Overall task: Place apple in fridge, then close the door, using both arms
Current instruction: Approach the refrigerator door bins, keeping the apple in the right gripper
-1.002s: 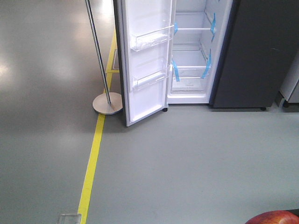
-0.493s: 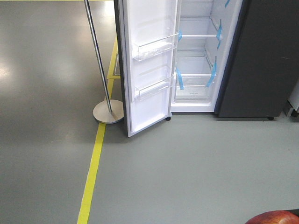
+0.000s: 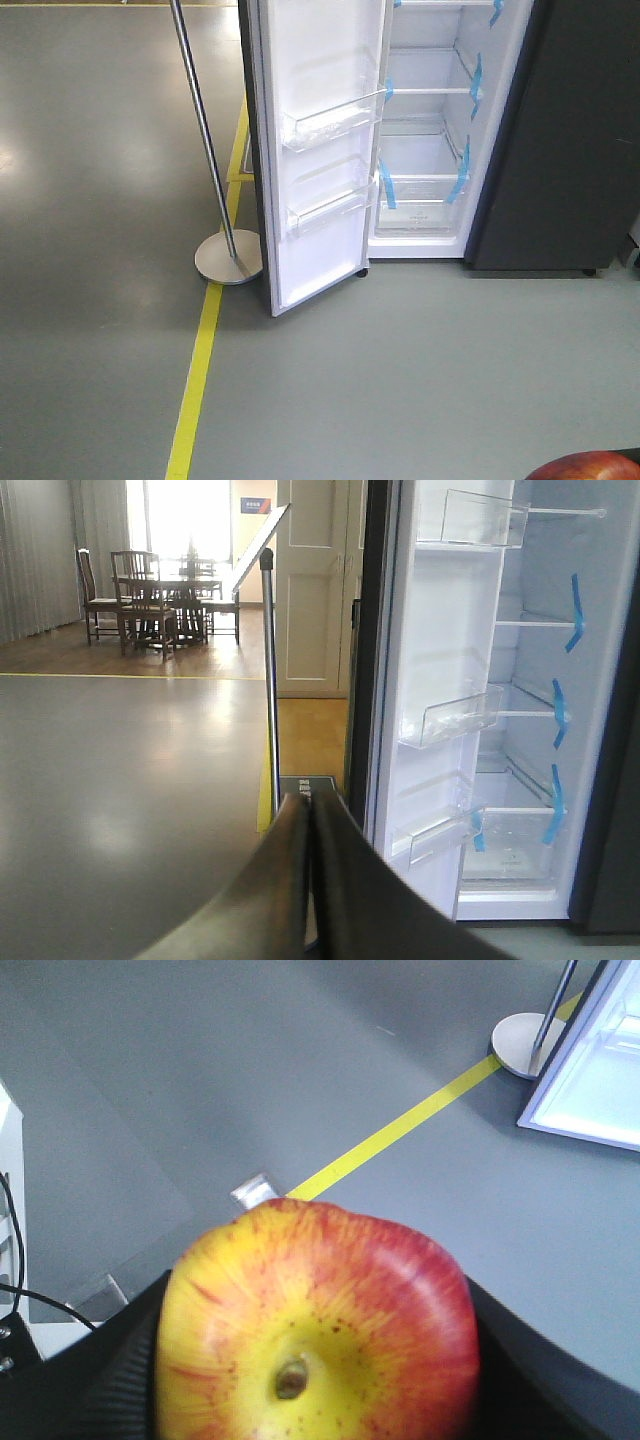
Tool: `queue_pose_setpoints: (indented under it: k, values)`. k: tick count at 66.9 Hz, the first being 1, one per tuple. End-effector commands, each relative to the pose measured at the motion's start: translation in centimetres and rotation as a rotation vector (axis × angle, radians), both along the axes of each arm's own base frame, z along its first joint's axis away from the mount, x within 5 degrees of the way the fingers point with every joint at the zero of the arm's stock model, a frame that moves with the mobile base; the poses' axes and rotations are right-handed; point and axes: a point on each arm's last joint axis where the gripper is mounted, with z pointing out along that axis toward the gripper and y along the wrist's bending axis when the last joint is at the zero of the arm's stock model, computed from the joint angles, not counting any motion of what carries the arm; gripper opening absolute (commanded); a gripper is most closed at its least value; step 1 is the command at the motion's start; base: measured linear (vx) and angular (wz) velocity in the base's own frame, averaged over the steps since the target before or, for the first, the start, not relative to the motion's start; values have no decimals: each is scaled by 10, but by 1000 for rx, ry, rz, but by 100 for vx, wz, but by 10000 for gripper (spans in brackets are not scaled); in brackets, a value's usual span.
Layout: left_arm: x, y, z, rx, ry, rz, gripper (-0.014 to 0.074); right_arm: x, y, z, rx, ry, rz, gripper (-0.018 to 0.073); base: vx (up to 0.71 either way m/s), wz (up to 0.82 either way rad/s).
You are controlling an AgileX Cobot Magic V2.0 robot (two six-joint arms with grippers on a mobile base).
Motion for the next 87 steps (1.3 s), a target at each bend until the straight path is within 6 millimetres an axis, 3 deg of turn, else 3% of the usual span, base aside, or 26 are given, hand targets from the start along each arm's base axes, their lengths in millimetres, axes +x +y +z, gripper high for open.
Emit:
queue_pose_setpoints:
  k: [1, 87]
  values:
    - [-3, 0, 13, -12, -109, -7, -6, 2, 2, 11, 53, -52, -5, 159, 17, -1]
    - [-3, 0, 13, -12, -109, -7, -6, 2, 2, 11, 51, -48, -4, 159, 17, 2]
